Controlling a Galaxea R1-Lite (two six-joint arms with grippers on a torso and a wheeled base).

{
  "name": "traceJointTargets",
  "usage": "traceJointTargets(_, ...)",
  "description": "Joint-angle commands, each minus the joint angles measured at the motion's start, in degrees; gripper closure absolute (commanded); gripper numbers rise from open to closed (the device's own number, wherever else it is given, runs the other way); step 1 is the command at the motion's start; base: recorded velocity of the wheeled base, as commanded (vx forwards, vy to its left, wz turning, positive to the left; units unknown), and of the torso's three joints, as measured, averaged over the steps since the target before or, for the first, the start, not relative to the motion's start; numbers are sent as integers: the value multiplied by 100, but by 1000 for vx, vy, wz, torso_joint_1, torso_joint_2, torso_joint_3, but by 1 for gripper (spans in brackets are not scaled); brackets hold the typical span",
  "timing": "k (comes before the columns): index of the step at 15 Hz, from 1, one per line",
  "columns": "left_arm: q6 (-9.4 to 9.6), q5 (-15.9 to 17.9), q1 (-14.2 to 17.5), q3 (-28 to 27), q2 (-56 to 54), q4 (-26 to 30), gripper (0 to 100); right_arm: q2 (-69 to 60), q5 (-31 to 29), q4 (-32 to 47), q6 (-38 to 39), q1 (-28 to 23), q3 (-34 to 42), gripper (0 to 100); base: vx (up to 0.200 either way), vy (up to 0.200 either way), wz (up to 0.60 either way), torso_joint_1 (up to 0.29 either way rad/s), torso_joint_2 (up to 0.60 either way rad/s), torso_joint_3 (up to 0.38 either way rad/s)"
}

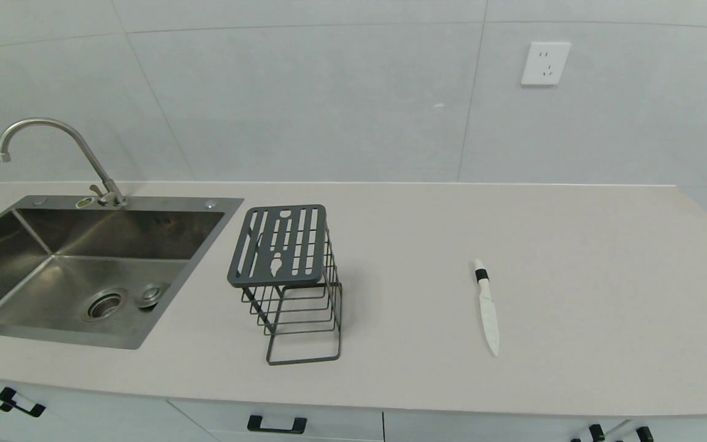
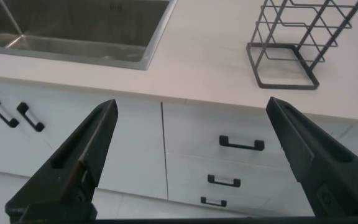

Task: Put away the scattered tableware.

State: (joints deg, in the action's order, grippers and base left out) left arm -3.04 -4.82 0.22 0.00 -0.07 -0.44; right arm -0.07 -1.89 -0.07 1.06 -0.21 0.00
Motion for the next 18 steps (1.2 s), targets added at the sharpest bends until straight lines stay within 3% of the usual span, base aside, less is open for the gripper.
traceJointTargets(1, -4, -2, 4, 0, 7, 0, 0, 7, -4, -1, -1, 3, 0, 0, 0, 0, 0, 0, 0, 0)
traceJointTargets(4, -4, -11, 4, 0, 7, 0, 0, 7, -4, -1, -1, 3, 0, 0, 0, 0, 0, 0, 0, 0)
traceJointTargets(7, 40, -2, 4, 0, 7, 0, 0, 7, -4, -1, -1, 3, 0, 0, 200, 0, 0, 2, 2, -1)
traceJointTargets(18, -4, -2, 4, 0, 7, 0, 0, 7, -4, -1, -1, 3, 0, 0, 0, 0, 0, 0, 0, 0)
